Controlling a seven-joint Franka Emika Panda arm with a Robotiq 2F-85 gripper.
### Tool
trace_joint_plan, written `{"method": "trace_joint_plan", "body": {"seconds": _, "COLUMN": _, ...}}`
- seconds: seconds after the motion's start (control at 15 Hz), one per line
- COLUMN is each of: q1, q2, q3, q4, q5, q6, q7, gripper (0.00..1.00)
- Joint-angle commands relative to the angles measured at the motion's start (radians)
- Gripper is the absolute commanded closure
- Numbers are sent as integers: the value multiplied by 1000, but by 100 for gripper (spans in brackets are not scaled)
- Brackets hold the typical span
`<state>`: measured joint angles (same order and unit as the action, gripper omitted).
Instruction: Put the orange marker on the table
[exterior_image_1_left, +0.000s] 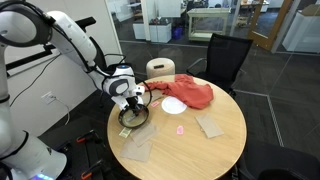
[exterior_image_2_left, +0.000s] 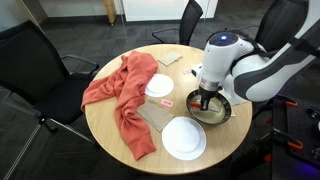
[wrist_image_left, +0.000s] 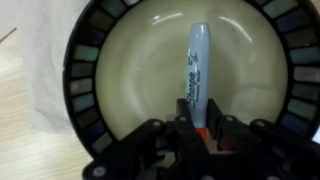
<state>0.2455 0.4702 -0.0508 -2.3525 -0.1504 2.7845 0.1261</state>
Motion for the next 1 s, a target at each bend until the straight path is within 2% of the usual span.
{"method": "trace_joint_plan", "body": {"seconds": 0.0, "q1": -6, "q2": -131, "q3": -2, "q4": -67, "q5": -11, "q6": -1, "q7": 24, "gripper": 94}}
{"method": "trace_joint_plan", "body": {"seconds": 0.27, "q1": -11, "q2": -236, "q3": -39, "q4": -97, "q5": -56, "q6": 0, "q7": 46, "gripper": 94}}
{"method": "trace_joint_plan", "body": {"seconds": 0.47, "q1": -48, "q2": -290, "q3": -76, "q4": -98, "q5": -118, "q6": -2, "q7": 29, "gripper": 94}}
{"method": "trace_joint_plan", "body": {"seconds": 0.67, "q1": -123, "q2": -310, "q3": -93, "q4": -81, "q5": -152, "q6": -7, "q7": -22, "gripper": 94}}
{"method": "trace_joint_plan", "body": {"seconds": 0.93, "q1": -239, "q2": -295, "q3": -100, "q4": -46, "q5": -128, "q6": -15, "q7": -145, "gripper": 94}}
